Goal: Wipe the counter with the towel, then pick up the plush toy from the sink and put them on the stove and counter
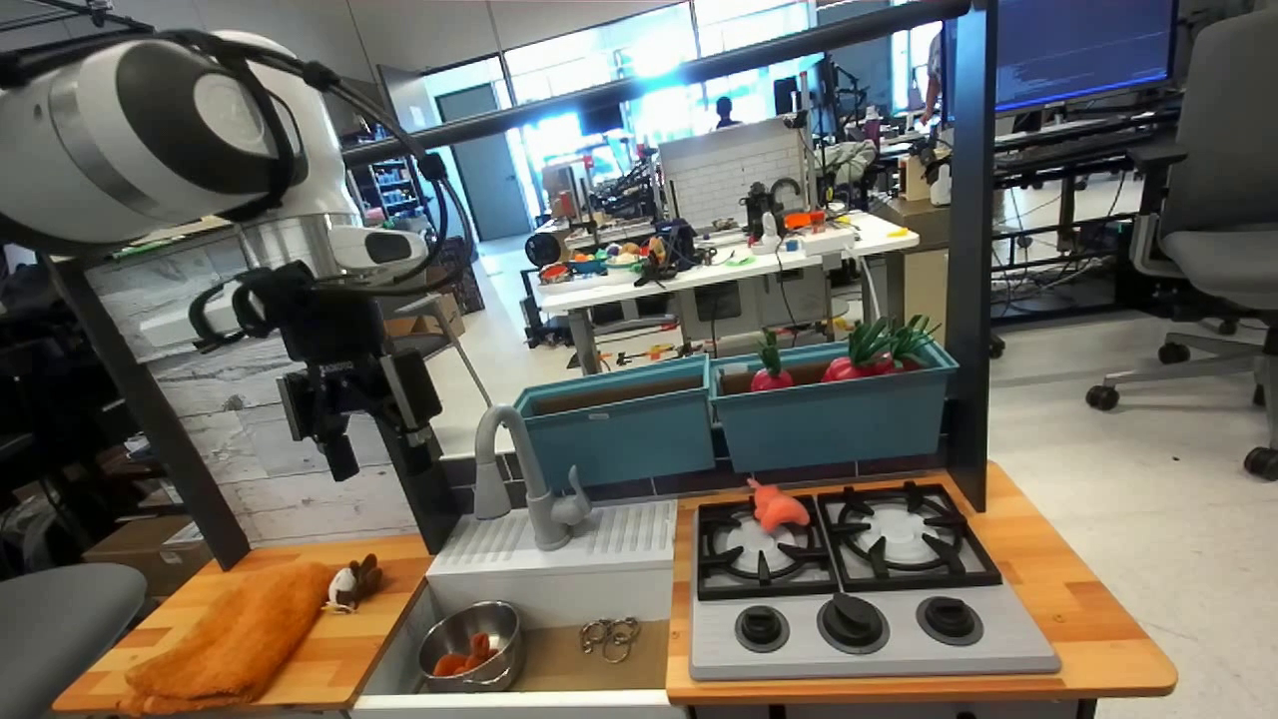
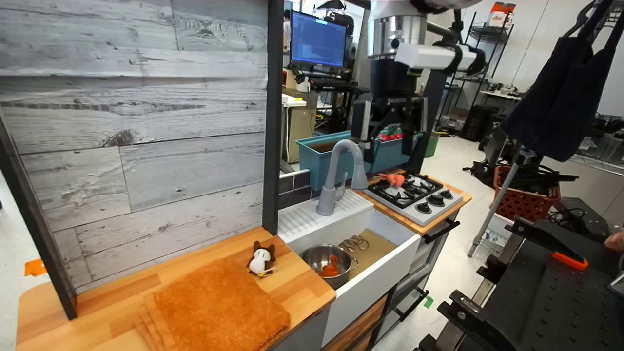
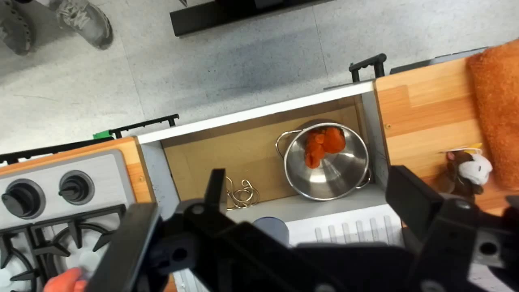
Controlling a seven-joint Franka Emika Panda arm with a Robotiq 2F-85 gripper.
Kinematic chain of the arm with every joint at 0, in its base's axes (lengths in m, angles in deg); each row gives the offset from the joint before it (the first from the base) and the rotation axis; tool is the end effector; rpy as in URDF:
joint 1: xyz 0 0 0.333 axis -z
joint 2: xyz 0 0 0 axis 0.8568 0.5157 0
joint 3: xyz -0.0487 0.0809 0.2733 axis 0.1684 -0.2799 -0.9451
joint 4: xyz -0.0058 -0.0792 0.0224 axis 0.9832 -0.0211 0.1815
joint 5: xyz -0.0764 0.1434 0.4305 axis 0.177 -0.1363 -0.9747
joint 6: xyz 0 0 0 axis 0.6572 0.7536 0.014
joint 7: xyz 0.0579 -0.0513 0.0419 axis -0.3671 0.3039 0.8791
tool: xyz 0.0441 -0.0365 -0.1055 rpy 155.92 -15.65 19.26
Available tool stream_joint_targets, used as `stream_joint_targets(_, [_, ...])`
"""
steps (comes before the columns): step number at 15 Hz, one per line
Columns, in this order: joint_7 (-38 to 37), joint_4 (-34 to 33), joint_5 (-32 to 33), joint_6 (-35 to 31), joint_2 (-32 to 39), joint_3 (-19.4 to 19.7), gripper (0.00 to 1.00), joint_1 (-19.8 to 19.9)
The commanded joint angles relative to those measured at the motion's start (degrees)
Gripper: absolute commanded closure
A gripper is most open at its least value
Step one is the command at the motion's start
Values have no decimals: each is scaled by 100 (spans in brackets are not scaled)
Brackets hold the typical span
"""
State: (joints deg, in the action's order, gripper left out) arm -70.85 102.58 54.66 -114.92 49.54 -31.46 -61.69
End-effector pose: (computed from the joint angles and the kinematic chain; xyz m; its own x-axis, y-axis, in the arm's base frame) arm 0.6279 0.0013 0.1033 0.9680 -0.1831 -0.1718 -0.1666 -0.9803 0.1064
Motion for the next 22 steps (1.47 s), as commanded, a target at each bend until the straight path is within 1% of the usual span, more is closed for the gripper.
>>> stream_joint_targets(1, [-330, -854, 198, -178, 1011, 100, 0, -321])
stream_joint_targets(3, [-416, -1255, 231, -273, 1527, 162, 0, -448])
stream_joint_targets(5, [-425, -1613, 158, -257, 1926, 178, 0, -482])
stream_joint_targets(6, [-321, -1105, 48, -242, 1498, 109, 0, -429])
stream_joint_targets(8, [-319, -1223, 40, -243, 1700, 114, 0, -440])
stream_joint_targets(12, [-320, -1214, 42, -242, 1629, 113, 0, -436])
stream_joint_targets(13, [-488, -1158, -6, -673, 1680, 134, 0, -447])
stream_joint_targets(14, [-591, -1222, 12, -756, 1780, 184, 0, -500])
stream_joint_targets(16, [-981, -1515, 111, -934, 2201, 370, 0, -678])
stream_joint_targets(20, [-1486, -2468, 95, -486, 3314, 624, 0, -919])
stream_joint_targets(22, [-1701, -2989, 87, -529, 3906, 727, 0, -1032])
